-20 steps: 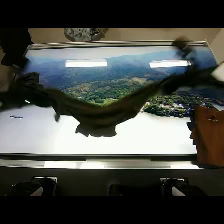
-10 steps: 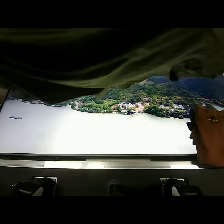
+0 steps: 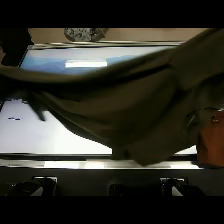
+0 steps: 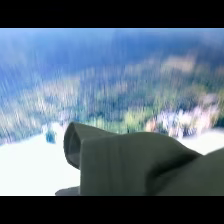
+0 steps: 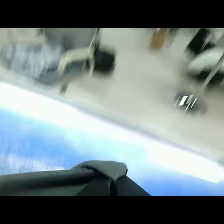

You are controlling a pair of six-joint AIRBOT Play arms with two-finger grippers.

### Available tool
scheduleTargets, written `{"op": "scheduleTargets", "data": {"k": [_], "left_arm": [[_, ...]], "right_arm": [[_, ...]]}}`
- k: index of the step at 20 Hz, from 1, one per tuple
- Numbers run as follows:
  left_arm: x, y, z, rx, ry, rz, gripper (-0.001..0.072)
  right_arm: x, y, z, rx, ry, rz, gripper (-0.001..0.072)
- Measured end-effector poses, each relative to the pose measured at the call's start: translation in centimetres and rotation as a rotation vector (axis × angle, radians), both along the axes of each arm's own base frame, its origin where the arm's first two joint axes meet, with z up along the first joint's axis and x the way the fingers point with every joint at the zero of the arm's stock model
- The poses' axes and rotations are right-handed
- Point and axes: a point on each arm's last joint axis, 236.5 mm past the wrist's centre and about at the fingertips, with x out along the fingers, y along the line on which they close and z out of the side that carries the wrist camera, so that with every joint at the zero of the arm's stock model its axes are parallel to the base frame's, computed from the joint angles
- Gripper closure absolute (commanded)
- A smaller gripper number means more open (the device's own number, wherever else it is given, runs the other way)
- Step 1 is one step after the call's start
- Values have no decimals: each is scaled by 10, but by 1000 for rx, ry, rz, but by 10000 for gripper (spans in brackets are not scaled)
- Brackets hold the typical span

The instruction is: Fold the shirts.

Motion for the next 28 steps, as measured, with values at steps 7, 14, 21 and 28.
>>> {"op": "scheduleTargets", "data": {"k": [7,14,21,28], "left_arm": [[87,14,-200,51,433,-37,678],[179,9,-289,-179,546,-49,513],[178,63,-292,-109,609,-16,113],[113,78,-331,-94,791,-6,114]], "right_arm": [[161,7,-257,43,534,58,668],[223,33,-371,285,610,31,606],[197,9,-363,249,699,74,153],[70,-60,-403,215,1169,82,133]]}}
